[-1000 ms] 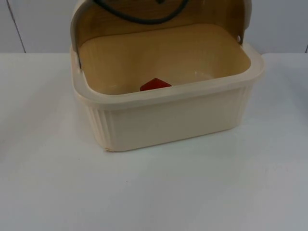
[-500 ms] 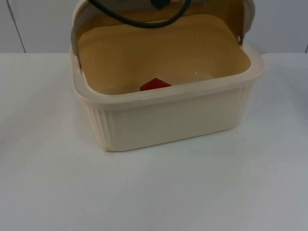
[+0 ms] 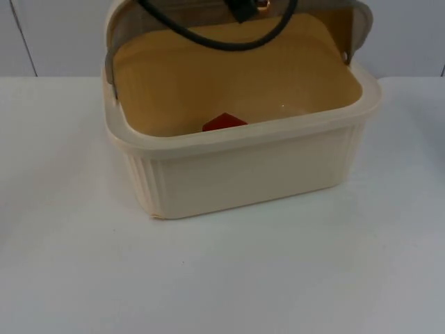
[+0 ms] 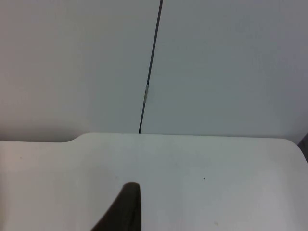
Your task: Open the box lid with the left hand, place the block into the box with the right hand, then close the box lid with the left hand.
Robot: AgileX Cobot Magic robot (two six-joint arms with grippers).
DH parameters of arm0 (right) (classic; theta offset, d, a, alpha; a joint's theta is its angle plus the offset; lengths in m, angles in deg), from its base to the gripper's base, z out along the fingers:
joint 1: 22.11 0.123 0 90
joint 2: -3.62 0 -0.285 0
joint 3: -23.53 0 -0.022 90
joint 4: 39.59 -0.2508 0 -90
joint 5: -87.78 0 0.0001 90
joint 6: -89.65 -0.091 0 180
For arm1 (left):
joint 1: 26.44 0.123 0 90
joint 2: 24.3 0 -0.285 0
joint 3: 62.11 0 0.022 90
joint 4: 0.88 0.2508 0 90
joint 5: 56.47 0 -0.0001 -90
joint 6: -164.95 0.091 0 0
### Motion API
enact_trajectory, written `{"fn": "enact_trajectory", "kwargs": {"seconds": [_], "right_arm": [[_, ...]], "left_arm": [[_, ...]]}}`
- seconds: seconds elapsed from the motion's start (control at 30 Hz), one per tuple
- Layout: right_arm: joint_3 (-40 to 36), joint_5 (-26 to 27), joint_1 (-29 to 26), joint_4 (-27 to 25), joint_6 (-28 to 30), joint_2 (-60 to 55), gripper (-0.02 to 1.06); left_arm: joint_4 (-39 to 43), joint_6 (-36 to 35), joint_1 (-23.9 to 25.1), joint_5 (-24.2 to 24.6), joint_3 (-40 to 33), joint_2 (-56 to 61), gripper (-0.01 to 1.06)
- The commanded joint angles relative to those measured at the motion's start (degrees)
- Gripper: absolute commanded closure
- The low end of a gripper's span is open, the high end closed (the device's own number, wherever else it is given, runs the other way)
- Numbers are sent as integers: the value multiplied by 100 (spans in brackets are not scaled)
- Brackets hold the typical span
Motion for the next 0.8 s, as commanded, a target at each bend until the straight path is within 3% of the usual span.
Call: {"fn": "enact_trajectory", "kwargs": {"seconds": [0.0,0.23,0.4,0.77], "right_arm": [[37,100,-25,18,-14,62,0],[37,123,-25,18,-51,60,0],[37,138,-25,18,-131,60,0],[37,159,-15,18,-170,60,0]], "left_arm": [[123,-71,-90,85,-217,1,105],[-12,-299,-89,-361,-915,299,105],[-535,-362,-146,-1141,-1760,769,105],[-13,-340,-680,-2038,-2741,914,105]]}}
